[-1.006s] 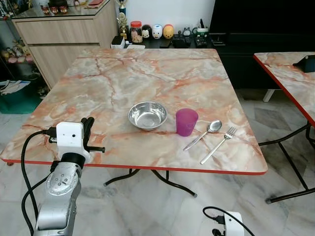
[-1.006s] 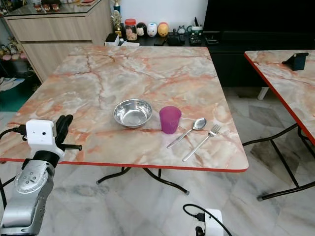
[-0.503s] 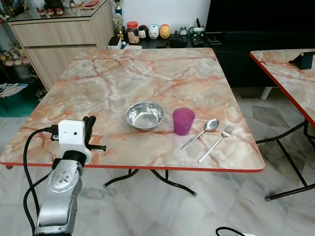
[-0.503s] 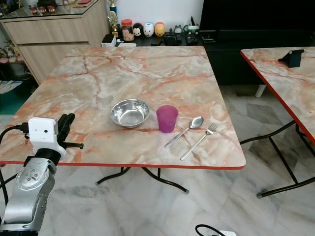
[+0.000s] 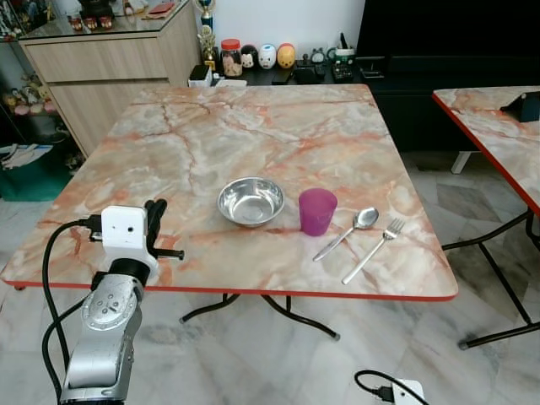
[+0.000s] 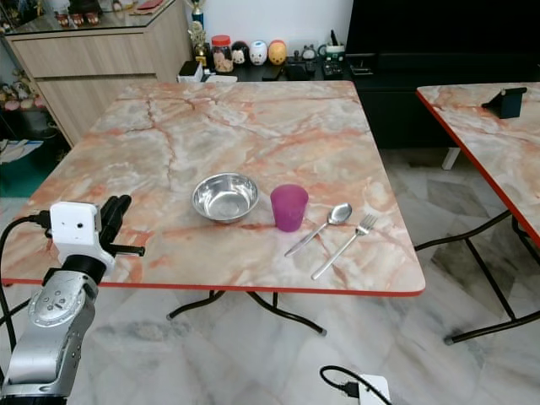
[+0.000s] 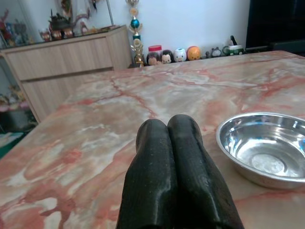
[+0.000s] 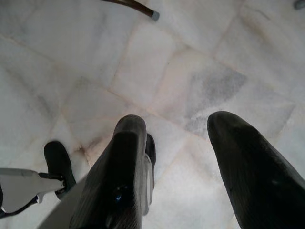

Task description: Setting the table

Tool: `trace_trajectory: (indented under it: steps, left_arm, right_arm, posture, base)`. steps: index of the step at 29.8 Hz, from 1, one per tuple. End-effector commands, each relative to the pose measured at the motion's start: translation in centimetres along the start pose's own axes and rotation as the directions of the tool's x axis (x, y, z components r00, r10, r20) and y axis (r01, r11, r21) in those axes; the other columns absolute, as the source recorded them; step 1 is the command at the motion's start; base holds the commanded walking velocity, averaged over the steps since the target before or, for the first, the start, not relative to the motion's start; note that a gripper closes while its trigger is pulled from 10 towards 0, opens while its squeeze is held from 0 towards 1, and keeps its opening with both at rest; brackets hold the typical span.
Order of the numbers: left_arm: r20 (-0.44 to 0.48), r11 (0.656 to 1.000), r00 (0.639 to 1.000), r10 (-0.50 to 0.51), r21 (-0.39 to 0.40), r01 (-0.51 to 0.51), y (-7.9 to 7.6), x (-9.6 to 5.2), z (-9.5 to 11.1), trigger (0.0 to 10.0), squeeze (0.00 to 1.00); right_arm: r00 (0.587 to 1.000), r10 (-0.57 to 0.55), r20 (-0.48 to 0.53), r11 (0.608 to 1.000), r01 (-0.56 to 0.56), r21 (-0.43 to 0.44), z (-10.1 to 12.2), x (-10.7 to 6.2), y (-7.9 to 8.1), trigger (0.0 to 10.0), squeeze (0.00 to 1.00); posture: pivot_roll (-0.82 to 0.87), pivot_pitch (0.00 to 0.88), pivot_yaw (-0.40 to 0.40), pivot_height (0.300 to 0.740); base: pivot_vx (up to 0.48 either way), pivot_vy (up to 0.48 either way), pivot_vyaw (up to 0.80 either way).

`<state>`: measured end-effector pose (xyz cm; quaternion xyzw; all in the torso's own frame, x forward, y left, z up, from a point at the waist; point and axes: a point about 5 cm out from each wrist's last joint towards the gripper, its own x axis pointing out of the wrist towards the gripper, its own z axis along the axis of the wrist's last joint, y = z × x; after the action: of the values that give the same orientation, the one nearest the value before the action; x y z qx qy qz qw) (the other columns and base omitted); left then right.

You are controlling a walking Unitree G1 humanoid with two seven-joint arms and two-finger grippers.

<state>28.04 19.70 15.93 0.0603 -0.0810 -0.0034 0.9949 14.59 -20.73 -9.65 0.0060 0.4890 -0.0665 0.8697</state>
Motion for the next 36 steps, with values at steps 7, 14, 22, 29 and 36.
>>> trace_trajectory:
  steps: [7, 14, 22, 29, 36]
  left_arm:
    - [-0.018, 1.000, 1.000, 0.004, -0.016, -0.004, 0.1, 0.1, -0.3, 10.0, 0.00]
    - [-0.018, 1.000, 1.000, 0.000, -0.022, -0.001, -0.1, 0.2, -0.2, 10.0, 0.00]
    - [-0.020, 0.999, 1.000, -0.006, -0.031, 0.006, -0.3, 0.3, -0.3, 10.0, 0.00]
    - [-0.030, 0.998, 0.999, -0.025, -0.049, 0.024, -0.5, 0.3, -0.4, 10.0, 0.00]
    - [-0.122, 0.944, 0.987, -0.105, -0.324, 0.060, -1.2, 0.6, -1.4, 10.0, 0.00]
  right_arm:
    - [0.999, 0.022, 0.037, 0.999, -0.021, -0.026, 1.1, 0.2, 0.7, 10.0, 0.00]
    - [0.999, 0.029, 0.039, 0.999, -0.028, -0.038, 1.3, 0.2, 0.7, 10.0, 0.00]
    - [0.999, 0.029, 0.039, 0.999, -0.027, -0.034, 1.3, 0.2, 0.6, 10.0, 0.00]
    - [0.999, 0.028, 0.031, 0.999, -0.027, -0.032, 1.1, 0.2, 0.6, 10.0, 0.00]
    - [0.999, 0.036, 0.024, 0.999, -0.035, -0.035, 1.1, 0.3, 1.2, 10.0, 0.00]
  posture:
    - [-0.05, 0.000, 0.041, 0.732]
    - [-0.04, 0.000, 0.041, 0.732]
    - [-0.04, 0.000, 0.041, 0.732]
    - [-0.04, 0.000, 0.041, 0.732]
    - [-0.04, 0.000, 0.038, 0.732]
  base:
    - [0.250, 0.000, 0.00]
    - [0.249, 0.000, 0.00]
    - [0.249, 0.000, 0.00]
    - [0.246, 0.000, 0.00]
    - [0.000, 0.000, 0.00]
